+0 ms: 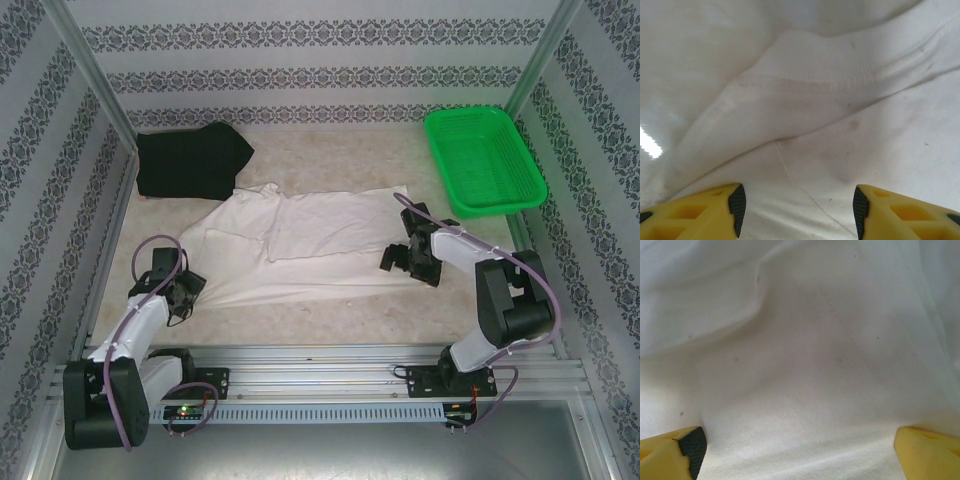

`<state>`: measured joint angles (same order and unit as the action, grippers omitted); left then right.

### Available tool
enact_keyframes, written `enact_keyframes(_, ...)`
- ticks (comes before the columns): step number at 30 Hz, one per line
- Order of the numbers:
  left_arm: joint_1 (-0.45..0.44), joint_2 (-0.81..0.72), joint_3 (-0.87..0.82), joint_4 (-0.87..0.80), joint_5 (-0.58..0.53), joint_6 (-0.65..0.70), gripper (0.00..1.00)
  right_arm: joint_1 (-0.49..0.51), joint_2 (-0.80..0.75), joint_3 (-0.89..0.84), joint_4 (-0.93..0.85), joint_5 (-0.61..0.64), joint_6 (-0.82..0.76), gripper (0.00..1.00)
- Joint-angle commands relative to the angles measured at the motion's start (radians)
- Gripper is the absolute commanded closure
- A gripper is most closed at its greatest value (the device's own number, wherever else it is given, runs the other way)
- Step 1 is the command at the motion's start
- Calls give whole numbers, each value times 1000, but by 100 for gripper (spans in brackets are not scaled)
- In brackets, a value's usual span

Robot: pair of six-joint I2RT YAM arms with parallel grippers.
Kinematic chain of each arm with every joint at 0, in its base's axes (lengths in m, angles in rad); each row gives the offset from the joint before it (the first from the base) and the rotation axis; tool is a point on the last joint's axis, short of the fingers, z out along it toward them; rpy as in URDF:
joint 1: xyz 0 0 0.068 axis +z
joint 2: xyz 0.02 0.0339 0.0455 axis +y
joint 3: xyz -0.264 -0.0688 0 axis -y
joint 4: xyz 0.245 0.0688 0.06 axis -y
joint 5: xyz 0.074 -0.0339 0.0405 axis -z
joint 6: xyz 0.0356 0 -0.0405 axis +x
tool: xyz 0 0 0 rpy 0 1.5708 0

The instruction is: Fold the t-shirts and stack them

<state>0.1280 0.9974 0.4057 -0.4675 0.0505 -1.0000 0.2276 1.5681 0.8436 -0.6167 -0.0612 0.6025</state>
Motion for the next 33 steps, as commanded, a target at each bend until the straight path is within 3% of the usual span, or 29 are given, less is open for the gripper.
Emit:
enact_keyframes(1,38,-57,-46,-146,-53,35,38,11,-31,-52,-81,22,57,2)
enact_keyframes(10,53,-252,-6,-271,-1,-11,35,13,-152,-53,-116,-53,129,2)
enact_keyframes(14,53,-338,169,-361,-11,17,30,11,-280,17,-193,-61,118,2)
enact_keyframes(17,53,-321,341,-374,-12,68,22,8,-397,125,-251,-39,32,2)
enact_keyframes(19,52,-271,485,-362,-6,123,19,-10,-454,205,-262,-16,-60,2)
enact_keyframes(21,51,-190,620,-340,14,194,10,-102,-439,304,-315,-42,-154,2)
enact_keyframes(23,52,-83,748,-324,86,258,8,-221,-376,375,-334,-191,-214,2)
enact_keyframes(24,51,-22,802,-307,149,287,0,-251,-341,402,-336,-237,-231,2)
enact_keyframes(27,48,151,912,-264,306,332,0,-257,-218,466,-314,-352,-271,2)
enact_keyframes(33,-1,403,1054,-255,395,460,0,-213,7,563,-278,-388,-267,2)
